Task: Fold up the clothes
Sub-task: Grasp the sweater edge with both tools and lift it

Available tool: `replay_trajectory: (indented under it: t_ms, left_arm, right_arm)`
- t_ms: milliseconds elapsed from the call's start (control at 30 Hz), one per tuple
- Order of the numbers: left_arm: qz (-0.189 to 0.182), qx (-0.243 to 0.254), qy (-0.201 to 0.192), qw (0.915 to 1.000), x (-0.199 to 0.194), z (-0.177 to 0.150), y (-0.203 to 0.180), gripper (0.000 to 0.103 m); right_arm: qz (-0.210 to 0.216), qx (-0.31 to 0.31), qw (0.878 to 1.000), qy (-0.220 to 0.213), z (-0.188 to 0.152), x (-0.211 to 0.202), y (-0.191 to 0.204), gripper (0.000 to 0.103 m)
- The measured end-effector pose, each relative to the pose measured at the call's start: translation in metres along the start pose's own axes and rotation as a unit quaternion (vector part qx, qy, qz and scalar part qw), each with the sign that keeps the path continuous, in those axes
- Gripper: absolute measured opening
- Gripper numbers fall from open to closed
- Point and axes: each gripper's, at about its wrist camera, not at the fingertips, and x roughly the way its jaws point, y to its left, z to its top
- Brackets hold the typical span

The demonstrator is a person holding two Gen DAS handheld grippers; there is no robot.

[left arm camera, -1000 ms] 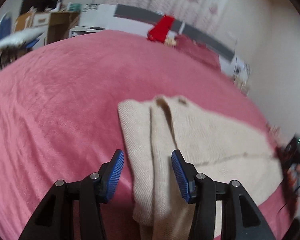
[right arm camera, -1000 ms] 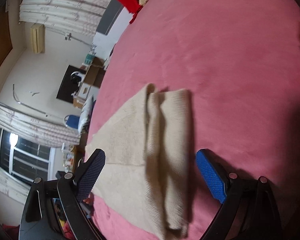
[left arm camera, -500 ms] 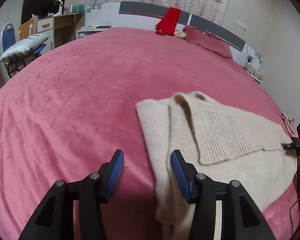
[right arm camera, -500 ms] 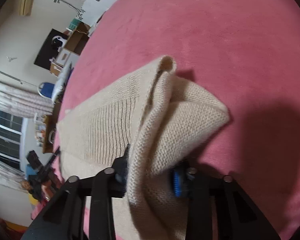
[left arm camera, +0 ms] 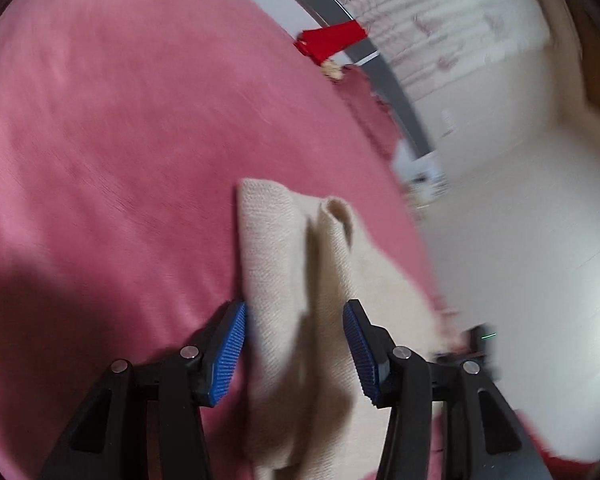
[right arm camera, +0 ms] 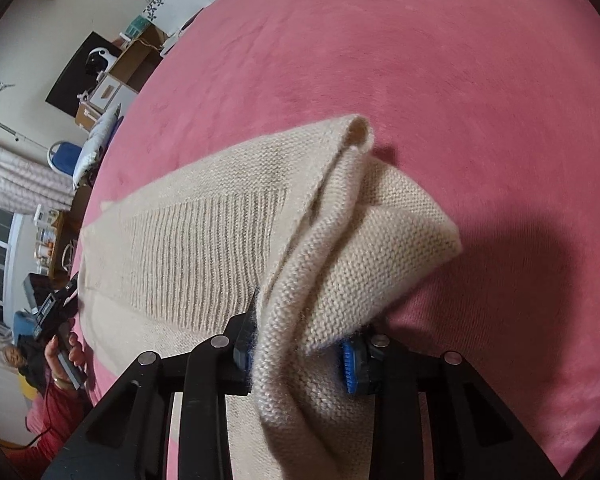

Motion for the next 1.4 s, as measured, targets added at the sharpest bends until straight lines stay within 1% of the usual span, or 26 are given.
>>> replay_trajectory:
  t_ms: [33,100,167,200,233,267,300,367,433,533,667,700,767,833,900,933,967,1100,1167,1233,1267,1300,1333,1400]
  left_arm:
    - [-0.023,-0.014,0.010,0.9996,0.003,0.003,0.007,0.050]
    - [-0.049,-0.028,0.026,0.9981,0.007,0.008,0.017,0.050]
    - [-0.104,-0.059,0.037,0.9921,0.007,0.015,0.031,0.050]
    - [-0.120,-0.073,0.039,0.9892,0.006,0.018,0.037,0.050]
    - [-0.142,-0.095,0.045,0.9843,0.006,0.020,0.045,0.050]
    - [-0.150,-0.100,0.051,0.9823,0.006,0.023,0.048,0.050]
    - [-0.149,-0.092,0.062,0.9825,0.009,0.023,0.046,0.050]
    - [-0.117,-0.052,0.095,0.9873,0.019,0.027,0.034,0.050]
    - [-0.084,-0.012,0.127,0.9884,0.029,0.031,0.021,0.050]
    - [-0.068,0.010,0.150,0.9863,0.040,0.037,0.012,0.050]
    - [-0.048,0.019,0.168,0.9844,0.048,0.038,0.002,0.051]
    - [-0.033,0.025,0.168,0.9850,0.049,0.036,-0.001,0.051]
    - [-0.003,0.037,0.166,0.9854,0.051,0.032,-0.007,0.045]
    - [0.045,0.056,0.151,0.9859,0.049,0.021,-0.019,0.038]
    - [0.096,0.103,0.134,0.9809,0.050,0.010,-0.034,0.031]
    - [0.123,0.129,0.125,0.9760,0.051,0.005,-0.043,0.025]
    - [0.141,0.147,0.117,0.9719,0.053,0.000,-0.051,0.021]
    - [0.207,0.214,0.089,0.9504,0.056,-0.014,-0.080,0.017]
    - [0.228,0.226,0.068,0.9445,0.053,-0.019,-0.090,0.016]
    - [0.227,0.224,0.042,0.9468,0.044,-0.022,-0.098,0.015]
    - [0.222,0.224,0.034,0.9484,0.037,-0.022,-0.101,0.015]
    - [0.216,0.225,0.025,0.9498,0.030,-0.021,-0.104,0.015]
    - [0.206,0.224,0.022,0.9524,0.023,-0.021,-0.108,0.015]
    - [0.191,0.227,0.016,0.9550,0.007,-0.022,-0.114,0.015]
  right_arm:
    - [-0.001,0.000,1.000,0.001,0.000,0.000,-0.001,0.031]
    - [-0.003,-0.002,1.000,0.003,0.001,0.001,0.001,0.032]
    - [-0.002,-0.003,1.000,0.005,0.003,0.003,0.004,0.031]
    - [0.000,-0.001,1.000,0.005,0.004,0.004,0.005,0.032]
    - [0.001,0.000,1.000,0.005,0.006,0.006,0.007,0.032]
    - [0.003,0.001,1.000,0.005,0.006,0.007,0.007,0.032]
    - [0.006,0.003,1.000,0.004,0.007,0.008,0.007,0.032]
    - [0.013,0.008,1.000,0.004,0.008,0.009,0.004,0.032]
    - [0.014,0.009,1.000,0.005,0.009,0.010,0.005,0.032]
    - [0.015,0.009,1.000,0.006,0.009,0.011,0.006,0.032]
    - [0.017,0.009,1.000,0.008,0.010,0.013,0.008,0.032]
    - [0.018,0.009,1.000,0.008,0.011,0.014,0.009,0.032]
    - [0.019,0.010,1.000,0.007,0.011,0.015,0.009,0.032]
    - [0.022,0.011,1.000,0.005,0.010,0.015,0.009,0.032]
    - [0.026,0.012,1.000,0.001,0.008,0.014,0.008,0.033]
    - [0.028,0.012,1.000,-0.002,0.007,0.013,0.007,0.034]
    - [0.027,0.010,1.000,-0.006,0.006,0.013,0.008,0.034]
    - [-0.004,0.005,1.000,-0.015,0.004,0.012,0.021,0.033]
    - [-0.021,0.010,1.000,-0.016,0.005,0.010,0.028,0.027]
    - [-0.040,0.002,0.999,-0.024,0.005,0.005,0.039,0.025]
    - [-0.042,-0.001,0.999,-0.030,0.005,0.002,0.043,0.025]
    - [-0.036,-0.001,0.999,-0.040,0.006,-0.005,0.048,0.025]
    - [-0.029,0.003,0.998,-0.048,0.006,-0.010,0.051,0.024]
    - [-0.009,0.013,0.998,-0.060,0.008,-0.021,0.057,0.024]
